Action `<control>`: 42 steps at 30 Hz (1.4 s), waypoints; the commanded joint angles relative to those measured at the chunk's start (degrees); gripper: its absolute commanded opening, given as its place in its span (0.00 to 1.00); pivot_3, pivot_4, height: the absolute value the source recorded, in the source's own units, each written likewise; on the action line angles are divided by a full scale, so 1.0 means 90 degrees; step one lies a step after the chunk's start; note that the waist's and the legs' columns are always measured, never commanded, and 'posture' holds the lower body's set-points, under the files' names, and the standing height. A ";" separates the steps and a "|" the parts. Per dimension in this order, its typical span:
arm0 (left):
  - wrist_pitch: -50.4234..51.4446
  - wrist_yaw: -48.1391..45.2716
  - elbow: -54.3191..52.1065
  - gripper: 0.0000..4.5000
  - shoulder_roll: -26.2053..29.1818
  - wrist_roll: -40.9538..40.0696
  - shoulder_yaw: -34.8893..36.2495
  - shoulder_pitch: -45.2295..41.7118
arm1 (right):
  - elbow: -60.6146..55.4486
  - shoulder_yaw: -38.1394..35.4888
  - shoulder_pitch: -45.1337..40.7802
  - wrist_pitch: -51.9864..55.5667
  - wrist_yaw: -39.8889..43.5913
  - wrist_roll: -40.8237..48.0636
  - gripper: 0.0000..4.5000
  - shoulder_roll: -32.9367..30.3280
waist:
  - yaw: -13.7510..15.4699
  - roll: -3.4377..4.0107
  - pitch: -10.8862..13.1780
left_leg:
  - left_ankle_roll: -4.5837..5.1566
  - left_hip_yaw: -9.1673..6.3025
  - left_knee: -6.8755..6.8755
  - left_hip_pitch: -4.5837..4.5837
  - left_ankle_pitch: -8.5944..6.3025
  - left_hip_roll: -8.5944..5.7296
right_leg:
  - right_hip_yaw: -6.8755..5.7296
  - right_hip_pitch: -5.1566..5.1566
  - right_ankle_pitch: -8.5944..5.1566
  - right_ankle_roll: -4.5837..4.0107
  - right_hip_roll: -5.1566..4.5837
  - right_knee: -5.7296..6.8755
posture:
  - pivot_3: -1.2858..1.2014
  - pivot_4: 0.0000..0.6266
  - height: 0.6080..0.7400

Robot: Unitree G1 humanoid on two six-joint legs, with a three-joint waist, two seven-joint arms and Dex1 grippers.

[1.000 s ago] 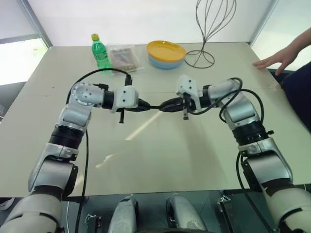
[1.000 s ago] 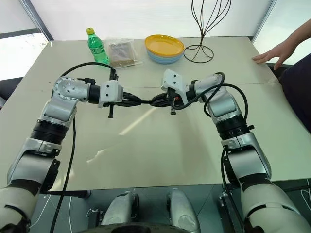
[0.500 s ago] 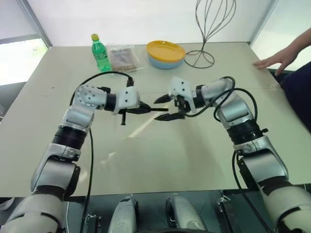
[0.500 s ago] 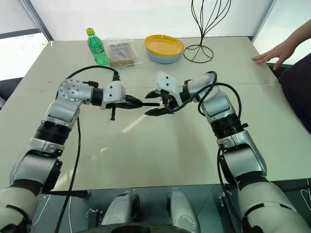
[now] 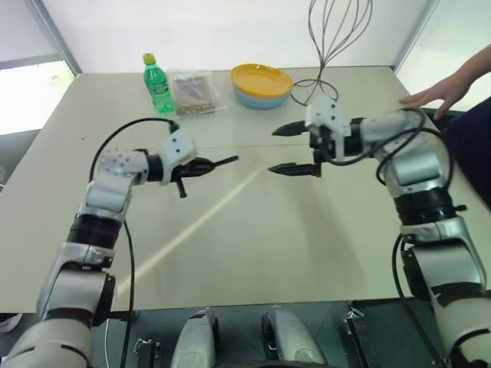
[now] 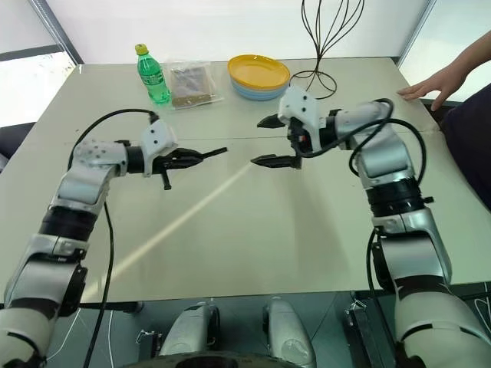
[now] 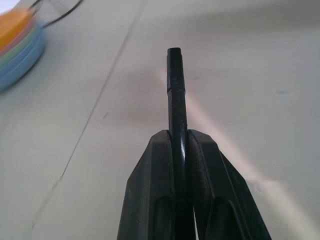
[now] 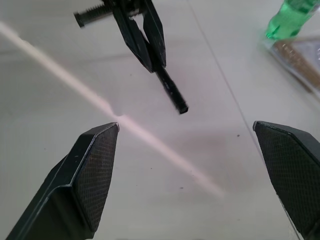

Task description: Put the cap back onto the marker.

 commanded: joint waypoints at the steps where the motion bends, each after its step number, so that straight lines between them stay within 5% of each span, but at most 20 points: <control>1: 0.1871 0.1300 -0.1324 0.00 -0.0266 -0.0397 0.0850 0.0466 | -0.0995 -0.0121 0.0425 0.0457 0.0084 0.0539 0.99 -0.0083 | 0.0009 0.0000 0.0000 | 0.0000 -0.0002 -0.0002 0.0000 0.0000 0.0002 | -0.0001 0.0000 0.0000 0.0000 0.0000 -0.0003 | 0.52 0.24 1.00; 8: 0.4040 0.3180 -0.3394 0.00 -0.1286 -0.0821 0.1843 0.1804 | -0.1436 -0.0099 0.0854 0.0733 -0.0250 0.0726 0.99 0.0008 | 0.0024 -0.0003 0.0000 | -0.0002 -0.0009 0.0006 0.0028 0.0000 0.0000 | 0.0001 0.0029 0.0001 0.0002 -0.0010 0.0006 | 0.52 0.24 1.00; 22: 0.3177 0.4370 -0.3347 0.00 -0.2096 -0.0711 0.1485 0.2774 | -0.1179 0.0188 0.0974 0.0446 -0.0582 0.0614 0.99 0.0195 | 0.0030 -0.0004 0.0000 | -0.0004 -0.0004 0.0001 0.0051 0.0001 -0.0011 | 0.0006 0.0050 0.0002 -0.0001 -0.0011 0.0002 | 0.52 0.24 1.00; 31: 0.2527 0.4550 -0.3059 0.99 -0.2280 -0.0809 0.1444 0.2980 | -0.1071 0.0258 0.1043 0.0306 -0.0715 0.0525 1.00 0.0131 | 0.0013 -0.0004 -0.0001 | -0.0004 -0.0003 -0.0004 0.0053 0.0001 -0.0009 | 0.0008 0.0049 0.0001 -0.0003 -0.0013 -0.0001 | 0.52 0.24 1.00; 38: 0.2123 0.4367 -0.3509 0.99 -0.2241 -0.1471 0.1916 0.2853 | -0.0722 0.0113 0.1031 0.0069 -0.0929 0.0356 1.00 0.0102 | 0.0020 -0.0004 0.0000 | -0.0004 -0.0002 -0.0003 0.0049 0.0001 -0.0009 | 0.0007 0.0049 0.0001 -0.0003 -0.0014 -0.0008 | 0.52 0.24 1.00; 42: 0.2170 0.4041 -0.3867 0.99 -0.1518 -0.1871 0.2483 0.2744 | -0.0149 -0.0265 0.1079 -0.0339 -0.1607 0.0129 1.00 0.0102 | 0.0014 -0.0006 0.0001 | -0.0005 -0.0001 -0.0008 0.0048 0.0001 -0.0009 | 0.0007 0.0049 0.0001 -0.0003 -0.0013 -0.0012 | 0.52 0.24 1.00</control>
